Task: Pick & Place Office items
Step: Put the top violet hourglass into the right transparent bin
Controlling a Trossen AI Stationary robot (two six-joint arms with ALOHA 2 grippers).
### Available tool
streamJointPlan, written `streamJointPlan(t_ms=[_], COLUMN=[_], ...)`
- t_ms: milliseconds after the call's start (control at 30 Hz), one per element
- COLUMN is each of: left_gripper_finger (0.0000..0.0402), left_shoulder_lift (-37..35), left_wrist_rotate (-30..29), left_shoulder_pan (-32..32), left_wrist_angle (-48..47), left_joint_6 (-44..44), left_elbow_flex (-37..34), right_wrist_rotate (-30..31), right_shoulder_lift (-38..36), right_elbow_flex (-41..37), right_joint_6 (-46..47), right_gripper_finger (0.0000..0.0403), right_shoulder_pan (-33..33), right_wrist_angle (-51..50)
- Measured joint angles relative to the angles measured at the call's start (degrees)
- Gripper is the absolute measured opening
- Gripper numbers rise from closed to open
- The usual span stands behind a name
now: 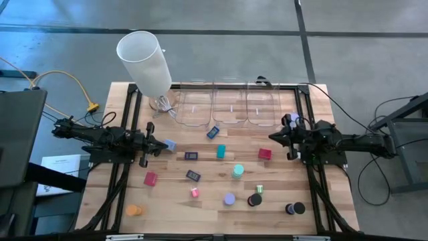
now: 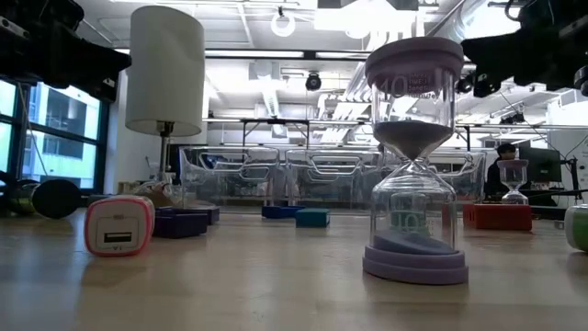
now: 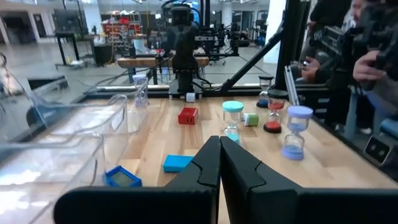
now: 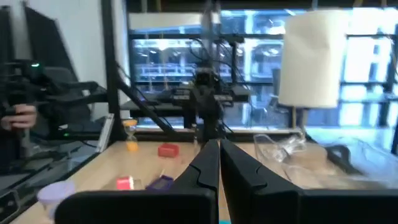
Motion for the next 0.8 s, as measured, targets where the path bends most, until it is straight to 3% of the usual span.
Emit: streamJointPlan(t_ms=[200, 467, 667, 800], left_gripper_finger=[0.0001, 0.0001, 0.0012, 0.005], left_shoulder_lift=[0.0, 0.0, 0.32, 1.49], left_wrist_rotate=[0.07, 0.09, -0.15, -0.17], left_shoulder_pan=[0.0, 0.0, -0.02, 0.0], left_wrist_angle=[0.51, 2.73, 2.91, 3.04], left_joint_6=[-1.45, -0.47, -0.76, -1.24], left_elbow_flex=[-0.02, -0.02, -0.02, -0.02], right_wrist_rotate=[1.78, 13.27, 30.26, 39.3], right_shoulder_lift=[0.06, 1.96, 8.46, 15.05], right_elbow_flex=[4.23, 12.55, 22.68, 30.97], right_joint_6=[-0.08, -3.12, 0.83, 8.54], right_gripper_finger=[0.0023, 0.0142, 0.0231, 0.0268], right_shoulder_pan=[0.0, 1.96, 2.78, 2.75], right_wrist_angle=[-1.69, -12.75, -26.86, -40.61])
